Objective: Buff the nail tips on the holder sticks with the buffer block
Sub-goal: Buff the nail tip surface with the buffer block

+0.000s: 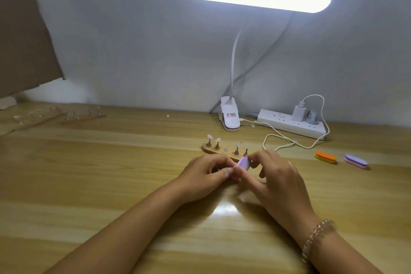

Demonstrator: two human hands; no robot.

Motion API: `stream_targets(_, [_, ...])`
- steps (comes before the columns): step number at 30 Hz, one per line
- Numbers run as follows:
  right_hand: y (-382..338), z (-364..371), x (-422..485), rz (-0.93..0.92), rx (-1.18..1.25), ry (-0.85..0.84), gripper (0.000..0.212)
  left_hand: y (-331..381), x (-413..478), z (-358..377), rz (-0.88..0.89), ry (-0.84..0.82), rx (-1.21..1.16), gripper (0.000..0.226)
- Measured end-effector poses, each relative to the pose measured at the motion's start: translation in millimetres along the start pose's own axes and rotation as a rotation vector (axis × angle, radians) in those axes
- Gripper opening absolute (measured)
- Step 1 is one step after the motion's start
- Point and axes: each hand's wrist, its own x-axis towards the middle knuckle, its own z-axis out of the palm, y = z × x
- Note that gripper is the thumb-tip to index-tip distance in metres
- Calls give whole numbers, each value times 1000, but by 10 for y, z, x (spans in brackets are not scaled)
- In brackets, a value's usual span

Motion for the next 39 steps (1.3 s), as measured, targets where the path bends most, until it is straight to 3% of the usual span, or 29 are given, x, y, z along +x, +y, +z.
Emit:
stream_targets(4, [-45,19,-24,-88,-40,-49,34,-49,26,21,-8,52,-8,14])
stream_targets(9, [40,-27,34,105,152,50,19,-43,16,52,-37,4,-244,15])
stream_targets(13, [-45,-8,-24,-81,55,-77,35,-53,30,35,-10,21,-211,20])
stream_targets(17, [16,-37,34,47,123,-6,41,-14,12,34,4,14,-264,14])
stream_targets(21, [-59,-24,-6,-85,32,-67,38,-21,26,7,28,65,-181,13])
stream_targets(25, [7,-23,38,46,60,-51,30,-37,26,-7,24,76,-175,6])
stream_targets(30, [-52,-7,-16,-96,48,-34,37,-33,22,-20,-2,63,-214,15])
stream_targets(35, [14,-5,53,28,93,37,30,1,11,-16,-19,14,-218,15])
stream_targets(39, [-38,16,-3,-118,94,-31,36,12,3,-20,-14,11,-216,19])
